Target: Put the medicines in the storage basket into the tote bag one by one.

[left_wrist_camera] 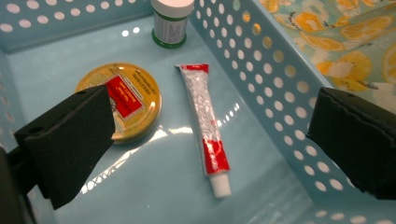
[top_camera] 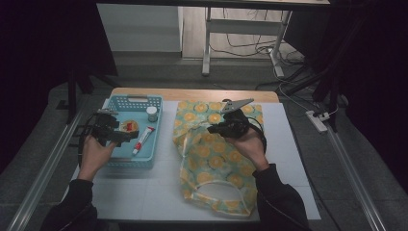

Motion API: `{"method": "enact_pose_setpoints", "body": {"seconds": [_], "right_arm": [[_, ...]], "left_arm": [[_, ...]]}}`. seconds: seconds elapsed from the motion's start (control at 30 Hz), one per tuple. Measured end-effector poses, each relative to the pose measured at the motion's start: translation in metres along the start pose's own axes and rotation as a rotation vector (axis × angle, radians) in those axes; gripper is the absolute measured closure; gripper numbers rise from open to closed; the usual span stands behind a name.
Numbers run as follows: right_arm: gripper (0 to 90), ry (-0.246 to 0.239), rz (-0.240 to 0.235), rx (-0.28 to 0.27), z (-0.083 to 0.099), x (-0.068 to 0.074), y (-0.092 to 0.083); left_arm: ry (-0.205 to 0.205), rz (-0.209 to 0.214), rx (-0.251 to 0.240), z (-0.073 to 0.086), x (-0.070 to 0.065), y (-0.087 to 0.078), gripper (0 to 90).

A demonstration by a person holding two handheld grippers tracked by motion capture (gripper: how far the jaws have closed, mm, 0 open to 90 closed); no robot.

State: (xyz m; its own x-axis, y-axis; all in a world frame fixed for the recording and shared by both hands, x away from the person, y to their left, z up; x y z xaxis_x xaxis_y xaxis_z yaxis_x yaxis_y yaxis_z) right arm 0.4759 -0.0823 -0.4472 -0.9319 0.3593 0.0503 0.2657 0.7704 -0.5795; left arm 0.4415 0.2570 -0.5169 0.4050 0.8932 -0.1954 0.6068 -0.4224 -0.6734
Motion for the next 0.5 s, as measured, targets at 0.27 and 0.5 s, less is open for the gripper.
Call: {"method": "enact_pose_setpoints", "body": {"seconds": [0.27,0.5], "right_arm": [[89.4,-0.002,-0.002,0.004,0.001,0.0,0.001],[89.4,-0.002,-0.001,0.0,0.0,0.0,0.0]], "left_arm": [[-0.017,-0.044,0.031,-0.007,0.019,0.013,0.0],[-0.028,-0.034,0.048,-0.011,0.031,0.026,0.0]]}}
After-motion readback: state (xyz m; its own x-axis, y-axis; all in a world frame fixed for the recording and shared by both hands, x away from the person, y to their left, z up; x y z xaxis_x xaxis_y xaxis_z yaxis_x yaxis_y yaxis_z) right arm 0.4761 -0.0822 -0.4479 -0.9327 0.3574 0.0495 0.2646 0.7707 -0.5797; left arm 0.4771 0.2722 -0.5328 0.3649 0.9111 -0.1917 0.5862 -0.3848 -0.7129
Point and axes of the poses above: each handheld gripper's, and its own axes: y roughly forward along the jaws, z roughly out of its underside, x roughly to its left, the point moved 7 cm from there along y, roughly forward along the jaws, and after that the axes turned 3 degrees about -x, right-handed, at the moved point
